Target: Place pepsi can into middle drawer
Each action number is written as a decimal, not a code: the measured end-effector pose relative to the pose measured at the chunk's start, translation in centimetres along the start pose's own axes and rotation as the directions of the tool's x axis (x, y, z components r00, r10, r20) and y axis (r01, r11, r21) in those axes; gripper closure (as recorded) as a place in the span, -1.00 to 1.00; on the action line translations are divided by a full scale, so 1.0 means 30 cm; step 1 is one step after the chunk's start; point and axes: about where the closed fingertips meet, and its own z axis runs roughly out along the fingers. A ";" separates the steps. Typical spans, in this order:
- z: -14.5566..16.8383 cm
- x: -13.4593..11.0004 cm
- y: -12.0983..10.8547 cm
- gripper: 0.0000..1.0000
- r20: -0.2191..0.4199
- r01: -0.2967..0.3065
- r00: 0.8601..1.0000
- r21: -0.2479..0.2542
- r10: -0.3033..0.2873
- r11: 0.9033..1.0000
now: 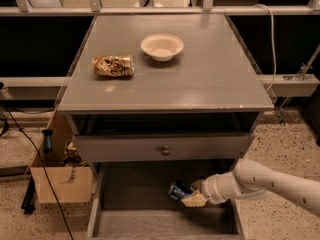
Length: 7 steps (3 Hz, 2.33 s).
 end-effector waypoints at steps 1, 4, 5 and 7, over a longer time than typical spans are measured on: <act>0.057 0.043 -0.014 1.00 -0.050 -0.045 0.998 -0.011 0.045 0.999; 0.088 0.062 -0.016 0.00 -0.076 -0.064 0.995 -0.015 0.063 0.998; 0.088 0.062 -0.015 -0.62 -0.076 -0.064 0.995 -0.015 0.063 0.998; 0.088 0.062 -0.015 -1.00 -0.076 -0.064 0.995 -0.015 0.063 0.998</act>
Offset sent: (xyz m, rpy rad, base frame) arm -0.0018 0.0057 -0.0423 -0.0740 0.1128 -0.0208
